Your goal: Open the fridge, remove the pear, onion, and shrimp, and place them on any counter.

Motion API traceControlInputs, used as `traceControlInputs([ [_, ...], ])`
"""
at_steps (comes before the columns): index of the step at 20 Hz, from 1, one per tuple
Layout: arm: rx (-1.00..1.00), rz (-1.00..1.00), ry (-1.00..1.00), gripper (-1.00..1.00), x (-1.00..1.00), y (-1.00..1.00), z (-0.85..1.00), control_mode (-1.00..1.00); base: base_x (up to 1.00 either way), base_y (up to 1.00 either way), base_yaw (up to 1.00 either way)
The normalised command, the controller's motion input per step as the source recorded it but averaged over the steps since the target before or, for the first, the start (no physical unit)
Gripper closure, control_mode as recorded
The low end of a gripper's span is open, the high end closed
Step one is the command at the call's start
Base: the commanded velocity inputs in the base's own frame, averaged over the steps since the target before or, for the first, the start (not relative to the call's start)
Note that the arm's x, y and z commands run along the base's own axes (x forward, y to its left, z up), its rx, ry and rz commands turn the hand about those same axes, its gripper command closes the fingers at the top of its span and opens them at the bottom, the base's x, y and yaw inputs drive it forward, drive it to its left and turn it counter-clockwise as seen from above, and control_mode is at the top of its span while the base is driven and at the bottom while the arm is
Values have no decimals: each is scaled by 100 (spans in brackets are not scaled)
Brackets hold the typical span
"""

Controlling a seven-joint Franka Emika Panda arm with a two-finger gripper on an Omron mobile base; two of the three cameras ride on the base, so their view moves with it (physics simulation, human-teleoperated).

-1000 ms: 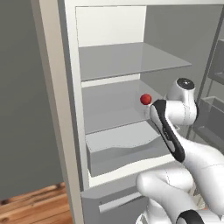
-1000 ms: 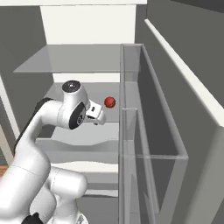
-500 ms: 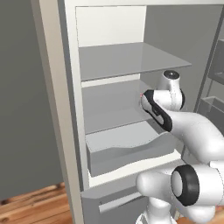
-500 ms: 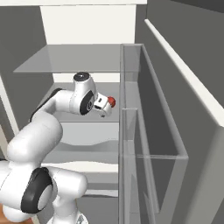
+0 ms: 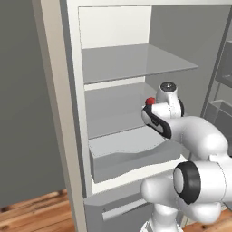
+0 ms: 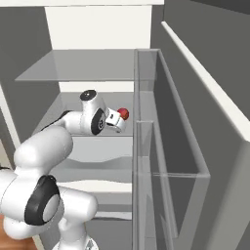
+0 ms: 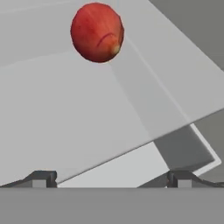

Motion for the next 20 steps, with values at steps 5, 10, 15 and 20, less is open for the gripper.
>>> traceControlInputs([
  [5, 0, 0, -17, -100, 0, -4, 7, -100, 0, 0, 0],
  [10, 7, 0, 5, -100, 15, -8, 31, -100, 0, 0, 0],
  [15, 2, 0, 3, -100, 26, -7, 8, -100, 0, 0, 0],
  [20, 0, 0, 0, -100, 38, -6, 0, -100, 0, 0, 0],
])
